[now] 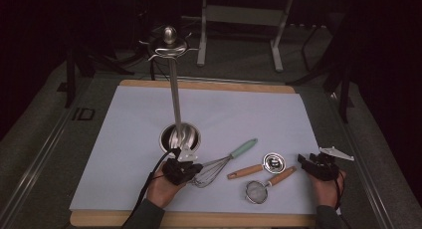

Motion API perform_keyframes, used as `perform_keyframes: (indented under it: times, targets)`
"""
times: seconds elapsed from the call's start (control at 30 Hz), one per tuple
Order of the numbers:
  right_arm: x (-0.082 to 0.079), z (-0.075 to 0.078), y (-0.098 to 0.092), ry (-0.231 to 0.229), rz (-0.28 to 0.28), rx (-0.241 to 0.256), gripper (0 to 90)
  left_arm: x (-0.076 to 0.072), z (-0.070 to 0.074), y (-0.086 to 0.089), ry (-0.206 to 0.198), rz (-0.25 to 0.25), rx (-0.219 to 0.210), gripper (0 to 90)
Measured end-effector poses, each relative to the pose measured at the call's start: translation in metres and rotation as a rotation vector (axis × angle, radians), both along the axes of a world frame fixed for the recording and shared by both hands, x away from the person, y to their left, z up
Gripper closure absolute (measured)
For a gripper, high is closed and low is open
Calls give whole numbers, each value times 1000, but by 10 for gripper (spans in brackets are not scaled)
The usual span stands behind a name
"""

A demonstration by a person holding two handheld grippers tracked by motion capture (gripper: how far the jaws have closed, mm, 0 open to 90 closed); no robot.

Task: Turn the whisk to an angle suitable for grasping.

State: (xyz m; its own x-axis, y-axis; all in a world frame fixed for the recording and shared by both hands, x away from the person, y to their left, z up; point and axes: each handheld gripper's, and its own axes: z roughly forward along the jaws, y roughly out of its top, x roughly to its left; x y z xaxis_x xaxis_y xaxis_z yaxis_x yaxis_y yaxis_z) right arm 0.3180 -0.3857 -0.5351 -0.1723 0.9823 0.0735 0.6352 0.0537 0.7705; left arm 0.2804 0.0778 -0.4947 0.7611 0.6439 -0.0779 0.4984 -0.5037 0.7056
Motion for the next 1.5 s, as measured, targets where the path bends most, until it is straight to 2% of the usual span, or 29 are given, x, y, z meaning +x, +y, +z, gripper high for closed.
perform_keyframes:
  times: [0.2,0.4,0.73,0.9,1.03,1.13,1.23,1.33,1.4,1.5]
  targets:
    - [0,0,0,1,0,-1,462,2,-3,-4,12,71,-51,878]
    - [0,0,0,2,0,2,462,5,-4,-6,-11,126,-34,877]
    - [0,0,0,1,-1,7,461,-3,-6,0,-9,201,-22,895]
    - [0,0,0,2,0,4,461,-13,-5,2,-3,197,-37,895]
    - [0,0,0,3,0,3,461,-18,-2,-1,-4,162,-58,892]
    - [0,0,0,3,0,4,461,-21,-2,-5,-37,133,-38,854]
    - [0,0,0,4,-1,6,462,-21,-1,-4,-55,115,-42,807]
    - [1,0,0,6,0,5,458,-22,2,0,-96,107,-73,762]
    - [1,0,0,8,1,3,456,-22,6,6,-125,111,-97,732]
    - [1,0,-1,9,0,5,455,-20,10,16,-145,150,-113,693]
